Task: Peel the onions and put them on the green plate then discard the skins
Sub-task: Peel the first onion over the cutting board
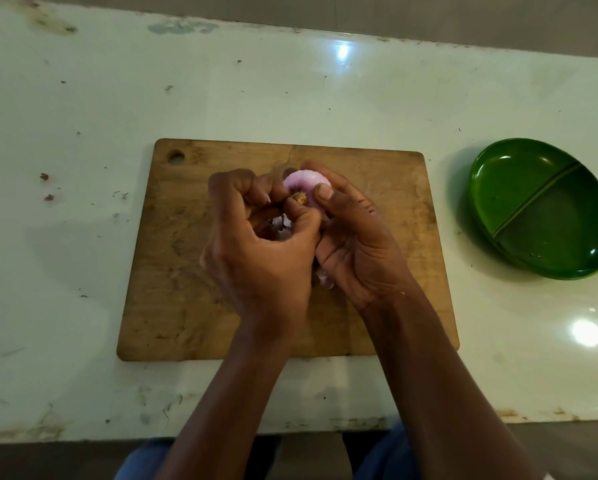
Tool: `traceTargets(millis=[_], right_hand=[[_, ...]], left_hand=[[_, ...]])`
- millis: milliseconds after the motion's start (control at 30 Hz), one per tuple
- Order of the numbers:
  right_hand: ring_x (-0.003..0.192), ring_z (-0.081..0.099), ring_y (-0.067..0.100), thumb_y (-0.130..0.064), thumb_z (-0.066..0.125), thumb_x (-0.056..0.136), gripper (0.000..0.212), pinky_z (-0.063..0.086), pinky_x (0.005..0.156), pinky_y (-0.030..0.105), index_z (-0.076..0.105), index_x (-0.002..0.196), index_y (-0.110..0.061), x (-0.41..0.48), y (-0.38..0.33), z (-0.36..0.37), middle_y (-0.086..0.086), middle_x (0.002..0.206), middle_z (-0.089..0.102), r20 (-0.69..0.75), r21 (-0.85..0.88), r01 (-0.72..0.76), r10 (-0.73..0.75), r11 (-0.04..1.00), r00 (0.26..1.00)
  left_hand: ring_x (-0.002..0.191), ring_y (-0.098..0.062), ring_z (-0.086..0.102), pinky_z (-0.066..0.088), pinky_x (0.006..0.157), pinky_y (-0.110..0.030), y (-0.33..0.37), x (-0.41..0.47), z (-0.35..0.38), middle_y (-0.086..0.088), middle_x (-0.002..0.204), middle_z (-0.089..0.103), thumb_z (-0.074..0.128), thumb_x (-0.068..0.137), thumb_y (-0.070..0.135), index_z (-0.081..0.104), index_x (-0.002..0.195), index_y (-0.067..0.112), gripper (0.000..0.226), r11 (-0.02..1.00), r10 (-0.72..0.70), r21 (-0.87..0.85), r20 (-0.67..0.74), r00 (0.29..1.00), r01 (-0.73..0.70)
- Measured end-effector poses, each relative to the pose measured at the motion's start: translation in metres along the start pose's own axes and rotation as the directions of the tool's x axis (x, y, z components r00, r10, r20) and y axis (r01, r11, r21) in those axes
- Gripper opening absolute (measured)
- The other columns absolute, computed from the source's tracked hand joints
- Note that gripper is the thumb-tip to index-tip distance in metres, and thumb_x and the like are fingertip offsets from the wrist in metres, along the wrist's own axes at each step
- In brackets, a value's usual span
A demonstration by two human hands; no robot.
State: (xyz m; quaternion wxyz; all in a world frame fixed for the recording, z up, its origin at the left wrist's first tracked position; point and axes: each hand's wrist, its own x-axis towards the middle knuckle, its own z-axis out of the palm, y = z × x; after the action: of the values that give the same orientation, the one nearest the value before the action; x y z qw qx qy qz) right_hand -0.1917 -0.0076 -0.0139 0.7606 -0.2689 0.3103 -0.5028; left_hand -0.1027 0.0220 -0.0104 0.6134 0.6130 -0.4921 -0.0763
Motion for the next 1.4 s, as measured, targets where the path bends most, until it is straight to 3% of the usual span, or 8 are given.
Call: traceTargets(millis=[133,300,400,600,833,967,1100,1400], right_hand=[[0.100,0.053,0.036,-0.007,0.049,0.089,0.049,0.056,0.073,0.030,0.039,0.129,0.019,-0.001,0.000,0.000,0.024,0.112,0.052,0.015,0.011,-0.006,0.005,1.000,1.000],[0.104,0.055,0.035,-0.005,0.048,0.090,0.045,0.055,0.082,0.034,0.041,0.129,0.017,0.000,0.001,-0.001,0.021,0.110,0.056,0.014,0.005,-0.011,0.011,1.000,1.000],[0.096,0.058,0.029,-0.007,0.047,0.091,0.046,0.055,0.078,0.033,0.040,0.129,0.018,0.000,0.001,0.000,0.020,0.107,0.057,0.028,0.011,-0.014,0.014,1.000,1.000],[0.103,0.049,0.040,-0.009,0.046,0.092,0.048,0.055,0.080,0.034,0.037,0.131,0.019,0.000,0.000,0.000,0.024,0.112,0.052,-0.002,0.023,-0.010,0.010,1.000,1.000],[0.114,0.043,0.044,-0.013,0.058,0.086,0.065,0.026,0.108,0.060,0.031,0.134,0.020,0.003,0.005,-0.009,0.029,0.123,0.046,-0.018,0.051,-0.006,0.007,0.999,1.000],[0.109,0.053,0.036,-0.021,0.077,0.072,0.079,0.042,0.099,0.043,0.040,0.133,0.012,0.002,0.005,-0.007,0.026,0.121,0.051,-0.018,0.157,-0.016,0.019,0.987,1.000],[0.099,0.061,0.028,-0.023,0.084,0.061,0.065,0.052,0.087,0.033,0.058,0.116,0.001,0.002,0.006,-0.010,0.020,0.113,0.062,0.016,0.238,-0.068,0.066,0.969,0.998],[0.083,0.067,0.023,-0.017,0.064,0.065,0.040,0.056,0.061,0.027,0.066,0.101,0.000,0.003,0.003,-0.011,0.017,0.100,0.067,0.017,0.409,-0.095,0.096,0.908,0.995]], left_hand=[[0.073,-0.010,0.064,0.057,0.059,-0.036,0.001,0.000,0.000,0.001,0.082,0.060,0.070,0.075,0.015,0.040,0.090,0.019,0.034,0.999,-0.033,-0.024,0.001,0.999,0.033],[0.072,-0.014,0.064,0.057,0.060,-0.037,0.004,0.000,-0.001,-0.004,0.081,0.061,0.068,0.073,0.012,0.040,0.089,0.016,0.032,0.995,-0.074,-0.067,-0.003,0.997,0.074],[0.072,-0.013,0.063,0.056,0.062,-0.030,0.006,0.002,-0.001,-0.001,0.079,0.057,0.065,0.071,0.012,0.039,0.088,0.013,0.031,0.991,-0.096,-0.093,-0.022,0.995,0.094],[0.074,-0.009,0.064,0.052,0.067,-0.017,0.013,0.004,0.001,0.005,0.081,0.056,0.067,0.071,-0.003,0.037,0.088,0.015,0.039,0.941,-0.246,-0.242,-0.015,0.969,0.235],[0.070,-0.008,0.067,0.051,0.059,-0.015,0.017,0.012,0.002,-0.005,0.085,0.058,0.066,0.074,-0.007,0.041,0.088,0.018,0.039,0.806,-0.500,-0.362,0.007,0.866,0.469],[0.069,-0.011,0.065,0.053,0.063,-0.019,0.017,0.014,0.000,-0.013,0.088,0.059,0.064,0.075,-0.011,0.040,0.087,0.019,0.041,0.749,-0.540,-0.429,0.047,0.840,0.505],[0.069,-0.011,0.065,0.054,0.063,-0.020,0.016,0.016,0.000,-0.016,0.089,0.059,0.064,0.075,-0.013,0.040,0.087,0.017,0.040,0.741,-0.547,-0.439,0.046,0.836,0.509],[0.076,-0.007,0.067,0.053,0.066,-0.018,0.006,0.021,-0.004,-0.010,0.093,0.058,0.067,0.074,-0.010,0.040,0.094,0.011,0.039,0.785,-0.540,-0.384,-0.039,0.841,0.486]])
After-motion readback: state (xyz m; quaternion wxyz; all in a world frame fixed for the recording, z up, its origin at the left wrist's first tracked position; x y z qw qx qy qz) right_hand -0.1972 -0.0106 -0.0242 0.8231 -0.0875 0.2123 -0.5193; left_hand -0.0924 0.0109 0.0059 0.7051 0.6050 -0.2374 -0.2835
